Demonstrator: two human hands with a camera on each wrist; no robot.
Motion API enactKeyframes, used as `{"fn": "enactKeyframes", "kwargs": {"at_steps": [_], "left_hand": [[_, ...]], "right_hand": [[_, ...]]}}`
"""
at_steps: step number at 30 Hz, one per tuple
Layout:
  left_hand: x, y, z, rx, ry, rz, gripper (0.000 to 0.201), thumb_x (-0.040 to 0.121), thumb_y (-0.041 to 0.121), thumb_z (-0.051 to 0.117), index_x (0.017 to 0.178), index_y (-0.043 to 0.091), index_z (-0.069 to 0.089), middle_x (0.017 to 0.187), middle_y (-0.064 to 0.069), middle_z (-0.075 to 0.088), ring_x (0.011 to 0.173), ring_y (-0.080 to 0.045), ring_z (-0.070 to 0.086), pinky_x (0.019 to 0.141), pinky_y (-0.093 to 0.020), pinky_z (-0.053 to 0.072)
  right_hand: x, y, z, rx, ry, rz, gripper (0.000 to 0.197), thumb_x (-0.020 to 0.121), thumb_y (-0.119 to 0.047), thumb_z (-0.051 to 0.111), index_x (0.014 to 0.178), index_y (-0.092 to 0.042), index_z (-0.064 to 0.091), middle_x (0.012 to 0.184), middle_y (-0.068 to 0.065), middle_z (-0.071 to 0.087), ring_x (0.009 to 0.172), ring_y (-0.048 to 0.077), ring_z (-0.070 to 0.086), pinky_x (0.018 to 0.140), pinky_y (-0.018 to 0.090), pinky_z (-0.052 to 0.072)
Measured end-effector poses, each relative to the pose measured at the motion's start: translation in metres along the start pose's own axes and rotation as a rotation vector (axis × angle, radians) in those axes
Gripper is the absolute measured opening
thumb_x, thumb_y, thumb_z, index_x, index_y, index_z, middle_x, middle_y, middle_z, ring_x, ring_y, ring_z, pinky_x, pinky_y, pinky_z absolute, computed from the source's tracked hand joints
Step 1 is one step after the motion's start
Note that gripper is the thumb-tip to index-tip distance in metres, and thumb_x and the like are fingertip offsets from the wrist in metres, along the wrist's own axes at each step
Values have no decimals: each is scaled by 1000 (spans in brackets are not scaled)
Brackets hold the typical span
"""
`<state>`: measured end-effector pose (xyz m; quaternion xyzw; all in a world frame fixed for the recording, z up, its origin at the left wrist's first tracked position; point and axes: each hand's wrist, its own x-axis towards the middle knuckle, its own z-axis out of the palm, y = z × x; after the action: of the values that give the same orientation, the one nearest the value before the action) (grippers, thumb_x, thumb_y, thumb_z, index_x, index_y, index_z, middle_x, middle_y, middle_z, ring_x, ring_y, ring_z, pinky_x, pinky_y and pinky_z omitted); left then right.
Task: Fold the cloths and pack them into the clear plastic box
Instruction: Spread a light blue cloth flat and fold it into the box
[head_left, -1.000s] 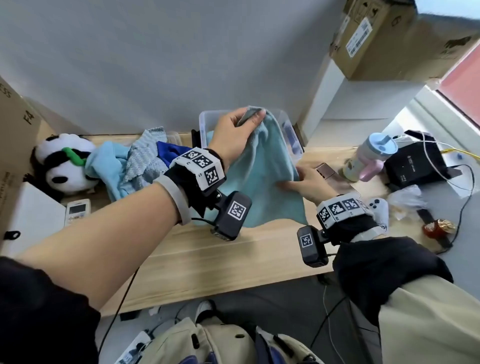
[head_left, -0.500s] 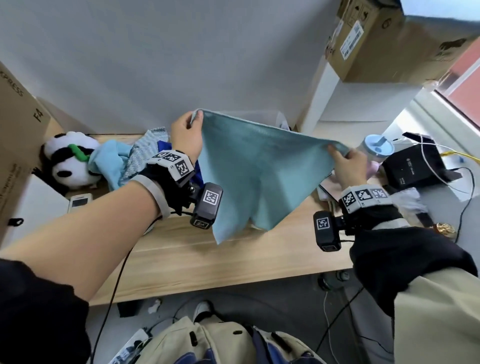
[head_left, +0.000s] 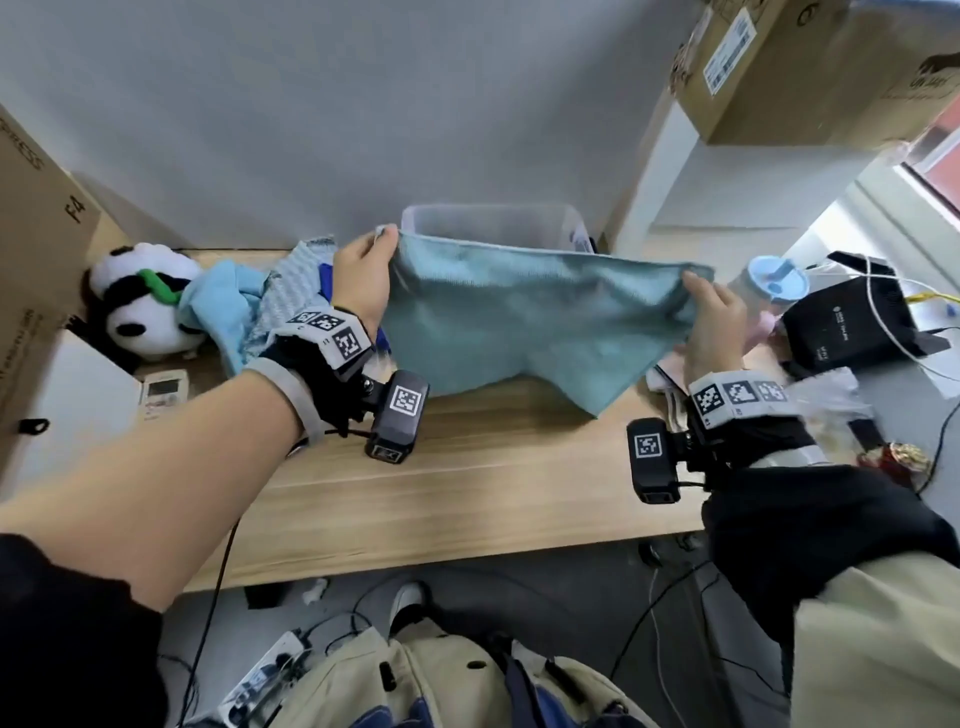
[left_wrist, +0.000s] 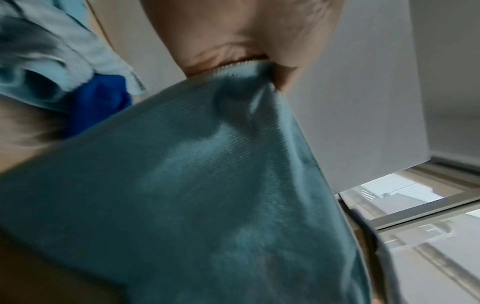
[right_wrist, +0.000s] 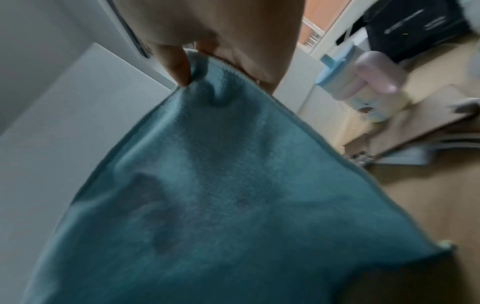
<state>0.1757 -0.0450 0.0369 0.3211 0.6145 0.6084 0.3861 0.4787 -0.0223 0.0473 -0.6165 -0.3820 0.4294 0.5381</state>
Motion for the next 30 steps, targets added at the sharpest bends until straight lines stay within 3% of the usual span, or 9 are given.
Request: {"fn": "enactKeyframes", "kwargs": {"at_steps": [3,8,12,16,19,22,23,27,30], "left_hand": [[-10,-43,-13,120,-49,-121,28,94,23,51,67,22,60,75,3,60,81,-15,54,79,-28,43],[-28,-106,-33,282,-121,-336,24,92,24,53,72,15,60,85,-6,60,90,-16,52,83,-30,39],[-46,-145,-50,455,-337,-485,20,92,20,55,76,9,63,80,-7,65,81,-21,57,77,-29,43],[-55,-173,-62,553,-485,-633,16,93,14,53,86,5,65,107,-15,63,66,-14,62,74,-29,47],[-58,-181,-64,666,-437,-607,17,92,12,53,93,1,67,95,-15,66,53,-8,57,54,-17,44],[-54,-185,-65,764,-381,-549,21,90,14,56,104,2,67,87,-10,62,58,-11,52,42,-15,39],[-52,-186,-64,768,-357,-541,20,89,13,57,104,4,67,86,-8,61,60,-13,51,41,-15,38],[-44,-188,-54,749,-344,-532,25,86,1,55,108,2,65,93,-11,59,72,-15,53,59,-15,38],[-37,-189,-46,744,-313,-538,27,82,1,58,109,5,64,96,-8,57,83,-18,54,68,-22,42]], "right_hand": [[-14,41,-9,-31,-33,114,20,90,-13,53,70,-13,54,73,0,53,69,10,50,51,17,45],[-29,111,-29,-198,-49,276,18,83,-18,61,66,-13,56,68,2,50,71,17,47,61,26,37],[-42,150,-41,-334,-153,491,13,87,-20,60,86,-7,60,82,6,58,81,24,54,65,28,41],[-53,169,-48,-540,-257,640,34,90,-26,57,116,-4,56,104,11,54,84,25,53,66,28,40],[-53,179,-50,-678,-290,586,34,92,-25,53,116,-2,59,110,13,58,91,25,53,78,30,40],[-51,183,-48,-665,-268,570,31,89,-30,58,108,-6,63,115,14,64,106,29,58,96,38,45],[-50,184,-48,-685,-248,548,36,88,-35,59,109,-6,62,114,12,64,108,29,58,96,36,44],[-38,182,-45,-837,-9,472,46,88,-42,56,113,-3,53,104,11,57,104,30,56,86,31,40],[-24,185,-37,-911,-74,602,54,93,-46,42,112,2,56,111,23,58,104,35,56,91,36,41]]}}
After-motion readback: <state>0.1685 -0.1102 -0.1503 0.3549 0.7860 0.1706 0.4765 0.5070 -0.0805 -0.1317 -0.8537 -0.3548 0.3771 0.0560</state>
